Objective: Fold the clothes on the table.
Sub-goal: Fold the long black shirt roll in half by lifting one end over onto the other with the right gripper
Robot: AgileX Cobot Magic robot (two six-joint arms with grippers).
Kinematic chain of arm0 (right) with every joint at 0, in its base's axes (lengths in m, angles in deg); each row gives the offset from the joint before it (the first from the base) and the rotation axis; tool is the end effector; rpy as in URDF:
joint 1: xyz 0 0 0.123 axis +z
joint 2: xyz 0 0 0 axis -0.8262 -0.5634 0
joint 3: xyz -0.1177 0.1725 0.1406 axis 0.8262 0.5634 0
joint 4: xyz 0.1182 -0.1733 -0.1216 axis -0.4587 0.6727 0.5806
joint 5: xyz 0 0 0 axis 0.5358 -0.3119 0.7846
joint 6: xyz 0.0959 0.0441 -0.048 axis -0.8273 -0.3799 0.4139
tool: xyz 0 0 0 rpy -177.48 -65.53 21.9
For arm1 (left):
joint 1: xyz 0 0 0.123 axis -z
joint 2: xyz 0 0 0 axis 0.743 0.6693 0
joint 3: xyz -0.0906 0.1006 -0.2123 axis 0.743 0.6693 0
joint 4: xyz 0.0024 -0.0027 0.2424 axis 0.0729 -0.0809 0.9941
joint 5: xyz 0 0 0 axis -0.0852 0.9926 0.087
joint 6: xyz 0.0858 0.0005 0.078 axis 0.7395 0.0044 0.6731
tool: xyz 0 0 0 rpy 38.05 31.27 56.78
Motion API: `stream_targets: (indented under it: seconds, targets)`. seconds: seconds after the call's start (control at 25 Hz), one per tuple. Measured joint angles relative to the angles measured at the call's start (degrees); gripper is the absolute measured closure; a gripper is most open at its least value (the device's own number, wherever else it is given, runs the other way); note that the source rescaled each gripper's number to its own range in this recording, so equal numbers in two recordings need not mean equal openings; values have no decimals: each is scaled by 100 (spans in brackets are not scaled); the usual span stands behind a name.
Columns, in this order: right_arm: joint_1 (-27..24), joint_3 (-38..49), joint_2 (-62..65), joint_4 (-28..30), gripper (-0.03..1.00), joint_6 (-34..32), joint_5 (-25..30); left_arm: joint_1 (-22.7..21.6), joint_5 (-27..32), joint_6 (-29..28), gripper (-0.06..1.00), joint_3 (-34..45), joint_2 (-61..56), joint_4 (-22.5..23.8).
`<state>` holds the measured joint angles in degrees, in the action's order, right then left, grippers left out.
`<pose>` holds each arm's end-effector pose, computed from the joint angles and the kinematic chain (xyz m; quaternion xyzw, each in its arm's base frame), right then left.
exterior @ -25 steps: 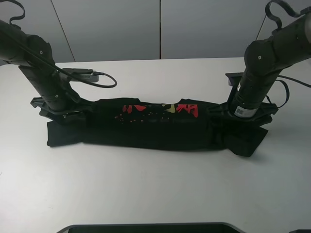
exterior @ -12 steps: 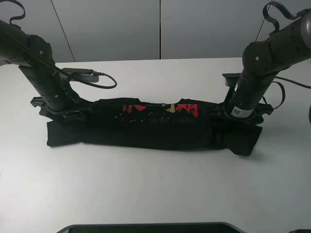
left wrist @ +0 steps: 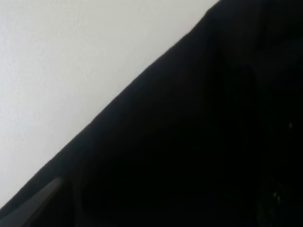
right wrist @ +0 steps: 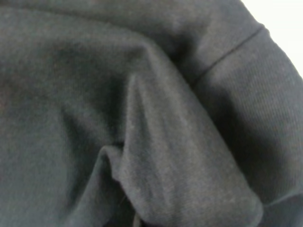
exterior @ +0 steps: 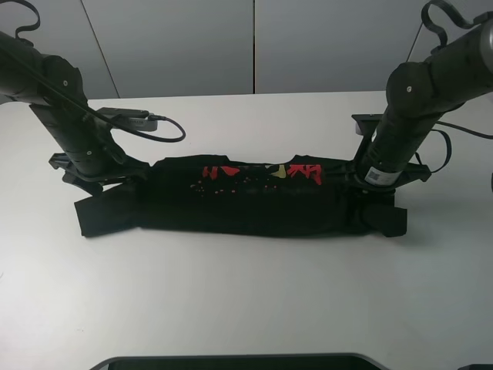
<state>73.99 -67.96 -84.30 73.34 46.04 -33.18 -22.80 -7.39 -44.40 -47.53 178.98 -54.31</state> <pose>0.2766 0.0927 0.0532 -0.0235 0.9994 0.0126 0.0209 0.2915 -0.1388 0.0592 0.1603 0.9857 -0.0206 0.0483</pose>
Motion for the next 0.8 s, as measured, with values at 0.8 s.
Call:
stream_targets:
  seconds: [0.8]
  targets:
    - [89,-943,1429,-4422,85,3115,1335,0,32,87,-5,-14,0,-88]
